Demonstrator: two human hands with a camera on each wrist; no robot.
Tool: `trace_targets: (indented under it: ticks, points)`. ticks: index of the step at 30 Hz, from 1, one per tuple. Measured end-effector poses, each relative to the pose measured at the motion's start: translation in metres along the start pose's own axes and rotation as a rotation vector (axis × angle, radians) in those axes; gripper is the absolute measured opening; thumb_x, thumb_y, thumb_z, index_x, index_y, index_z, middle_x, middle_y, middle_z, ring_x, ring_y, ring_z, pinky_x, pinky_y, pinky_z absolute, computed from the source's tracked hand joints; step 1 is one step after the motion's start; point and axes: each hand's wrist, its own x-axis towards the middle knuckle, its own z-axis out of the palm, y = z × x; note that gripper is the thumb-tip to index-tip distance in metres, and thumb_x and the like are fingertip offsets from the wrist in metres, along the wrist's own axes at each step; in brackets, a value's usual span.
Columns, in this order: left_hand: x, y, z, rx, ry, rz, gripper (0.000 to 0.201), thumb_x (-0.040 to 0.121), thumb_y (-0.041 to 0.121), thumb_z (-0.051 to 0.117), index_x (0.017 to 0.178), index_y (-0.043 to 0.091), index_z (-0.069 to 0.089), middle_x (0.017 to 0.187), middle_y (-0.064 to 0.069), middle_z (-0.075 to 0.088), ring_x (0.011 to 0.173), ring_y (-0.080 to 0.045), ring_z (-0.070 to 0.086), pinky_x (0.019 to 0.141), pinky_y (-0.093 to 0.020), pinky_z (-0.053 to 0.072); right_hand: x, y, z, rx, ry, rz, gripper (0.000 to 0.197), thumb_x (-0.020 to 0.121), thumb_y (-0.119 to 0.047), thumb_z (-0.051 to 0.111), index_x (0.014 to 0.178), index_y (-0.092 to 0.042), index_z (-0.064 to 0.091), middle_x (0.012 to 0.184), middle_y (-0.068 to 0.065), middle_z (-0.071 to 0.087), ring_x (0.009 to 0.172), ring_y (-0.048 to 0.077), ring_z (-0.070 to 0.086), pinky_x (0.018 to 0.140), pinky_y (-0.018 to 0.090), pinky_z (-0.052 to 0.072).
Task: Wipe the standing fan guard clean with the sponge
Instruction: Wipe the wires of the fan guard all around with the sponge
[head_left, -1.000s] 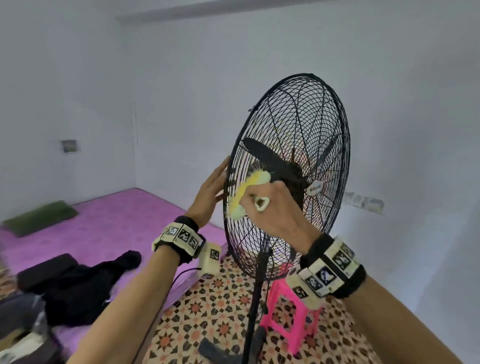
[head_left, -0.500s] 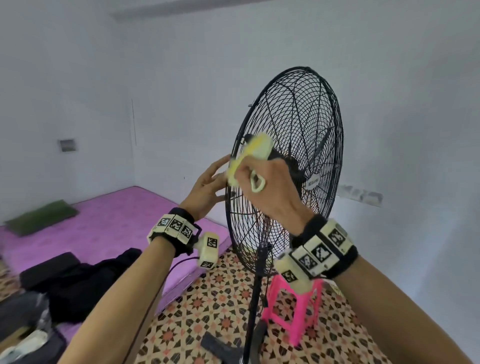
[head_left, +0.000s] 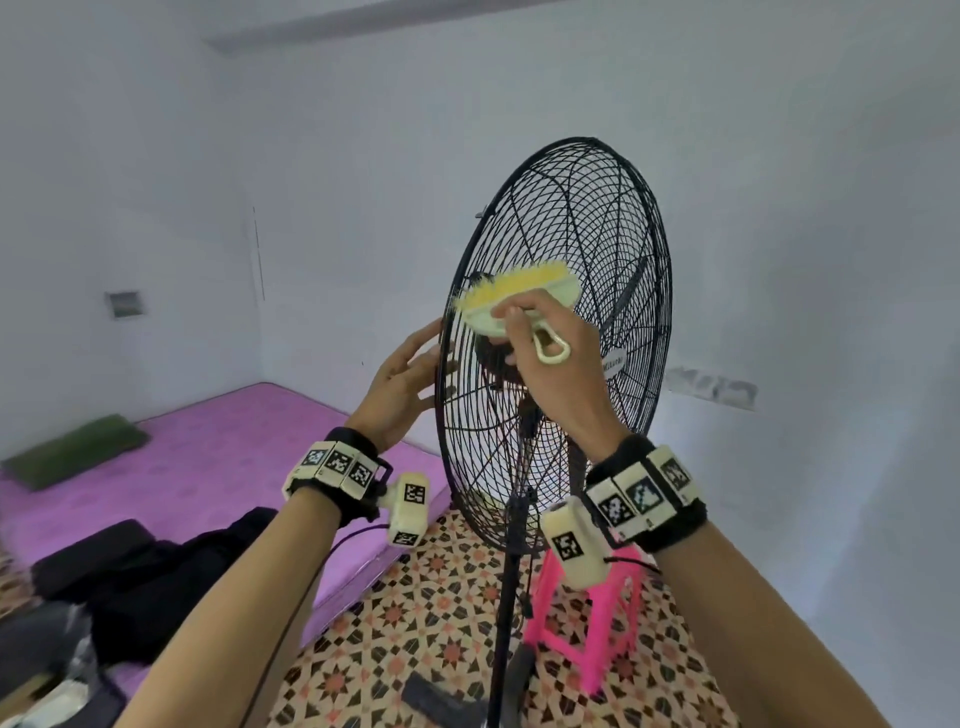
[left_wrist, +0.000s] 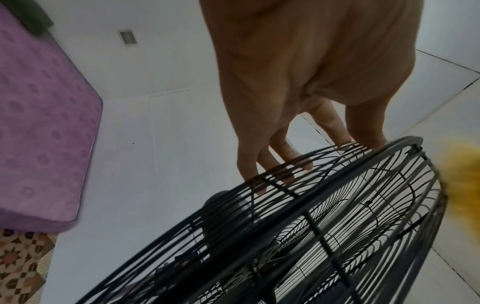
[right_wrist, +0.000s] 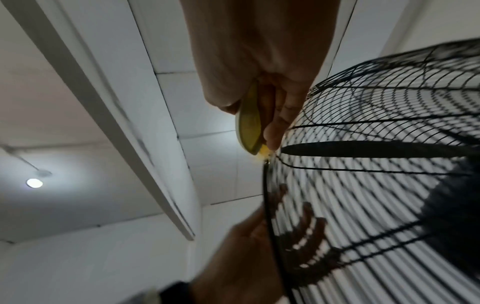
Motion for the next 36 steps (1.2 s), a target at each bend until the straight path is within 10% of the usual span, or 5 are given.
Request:
trace_targets:
  ticks: [6,14,22,28,36]
  points:
    - [-0.003,-0.002,0.001,-0.009,0.038,0.013,0.045,0.098,0.036,0.057,0.144,0.032,0.056,0.124,0.005,0.072,0.116,-0.018,0.065,0.087,-0.036,0.056,-0.071,0.014,0.023,0.027,-0.119,0.204,0.021,0.102,-0.007,0.054,0.093,-0.003,0.073,0.088,-0.002,0.072,0.050,0.001,0.058,0.043,0.009,0.032]
    - [-0.001,-0.005,0.001,0.003,0.078,0.002,0.039,0.102,0.039,0.059,0.141,0.033,0.060,0.124,0.005,0.071,0.118,-0.020,0.063,0.096,-0.045,0.052,-0.011,-0.003,0.016,0.194,0.040,0.200,0.019,0.102,-0.019,0.056,0.096,-0.014,0.073,0.087,-0.021,0.070,0.077,0.038,0.069,0.055,0.054,0.054]
    - [0.000,-0.008,-0.007,-0.008,0.120,-0.012,0.048,0.101,0.038,0.060,0.147,0.028,0.055,0.129,0.002,0.068,0.119,-0.021,0.064,0.094,-0.042,0.053,-0.052,0.004,0.022,0.084,-0.118,0.384,0.028,0.103,-0.013,0.052,0.087,-0.006,0.074,0.097,0.001,0.075,0.065,0.019,0.071,0.044,0.019,0.045]
    - [0.004,-0.011,-0.003,0.000,0.128,-0.026,0.041,0.108,0.032,0.053,0.148,0.024,0.053,0.122,0.005,0.071,0.114,-0.019,0.065,0.092,-0.040,0.054,-0.016,-0.001,0.016,0.155,0.014,0.281,0.026,0.103,-0.012,0.052,0.086,-0.012,0.071,0.087,-0.015,0.066,0.075,0.048,0.066,0.053,0.056,0.051]
    - [0.017,0.006,0.022,0.241,0.299,-0.003,0.074,0.091,0.076,0.052,0.140,0.023,0.038,0.130,-0.007,0.061,0.113,-0.023,0.065,0.102,-0.051,0.051,-0.023,0.007,0.008,0.191,0.009,0.302,0.026,0.102,-0.018,0.055,0.085,-0.015,0.075,0.097,0.002,0.075,0.068,0.013,0.074,0.052,0.029,0.055]
